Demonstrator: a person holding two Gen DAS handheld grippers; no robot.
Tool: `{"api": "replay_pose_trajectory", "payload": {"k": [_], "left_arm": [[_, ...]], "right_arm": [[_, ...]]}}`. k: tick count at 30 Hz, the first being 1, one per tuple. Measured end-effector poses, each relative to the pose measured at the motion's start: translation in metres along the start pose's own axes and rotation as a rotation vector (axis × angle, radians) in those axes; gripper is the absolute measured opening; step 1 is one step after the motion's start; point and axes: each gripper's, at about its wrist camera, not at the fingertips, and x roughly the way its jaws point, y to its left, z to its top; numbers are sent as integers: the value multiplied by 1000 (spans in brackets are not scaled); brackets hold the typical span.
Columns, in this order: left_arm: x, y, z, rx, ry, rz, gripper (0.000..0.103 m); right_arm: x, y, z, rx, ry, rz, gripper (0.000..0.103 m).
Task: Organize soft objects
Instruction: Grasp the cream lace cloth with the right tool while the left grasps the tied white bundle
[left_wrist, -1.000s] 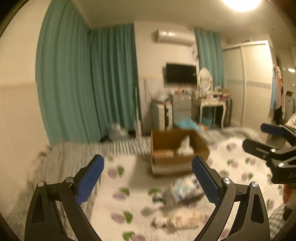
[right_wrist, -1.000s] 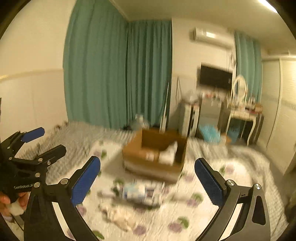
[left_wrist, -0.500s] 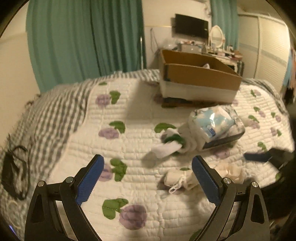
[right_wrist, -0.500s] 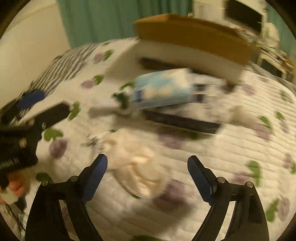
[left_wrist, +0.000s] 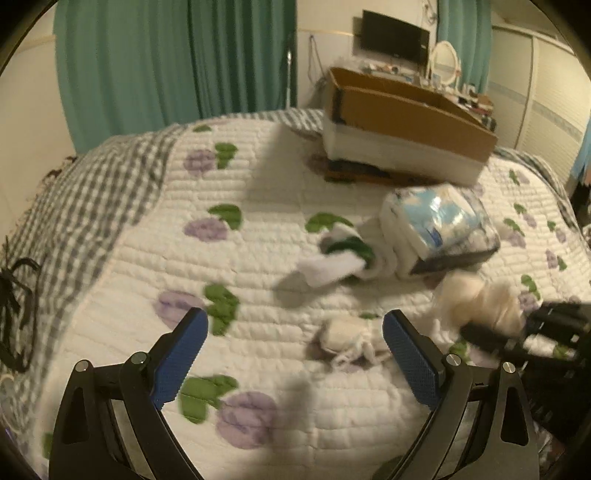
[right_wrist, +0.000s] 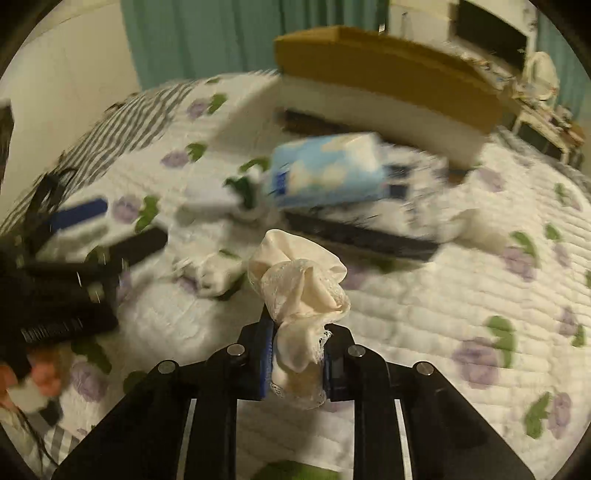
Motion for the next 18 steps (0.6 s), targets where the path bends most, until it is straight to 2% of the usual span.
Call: {"api": "replay_pose_trajectory", "payload": {"k": [4, 7, 10, 12, 14, 16, 18], "left_arm": [[11, -18, -7, 34, 37, -45, 97], [31, -28, -10, 41, 103, -110, 96], [48, -31, -11, 40, 129, -76, 95], [55, -36, -12, 59, 129, -57, 77], [60, -40, -13, 81, 135, -56, 71], [63, -44, -15, 103, 140, -39, 57], [59, -44, -16, 103, 123, -52, 57]], "right_arm": [[-2, -17, 3, 68, -12, 0, 19], [0, -22, 3, 83, -5, -15, 19], [5, -22, 3, 80, 4, -16, 19], [9, -20, 3, 78, 14, -20, 19], [11, -21, 2, 80, 17, -17, 19], [10, -22, 1, 82, 16, -13, 19], [9, -23, 1, 86, 14, -9, 19]]}}
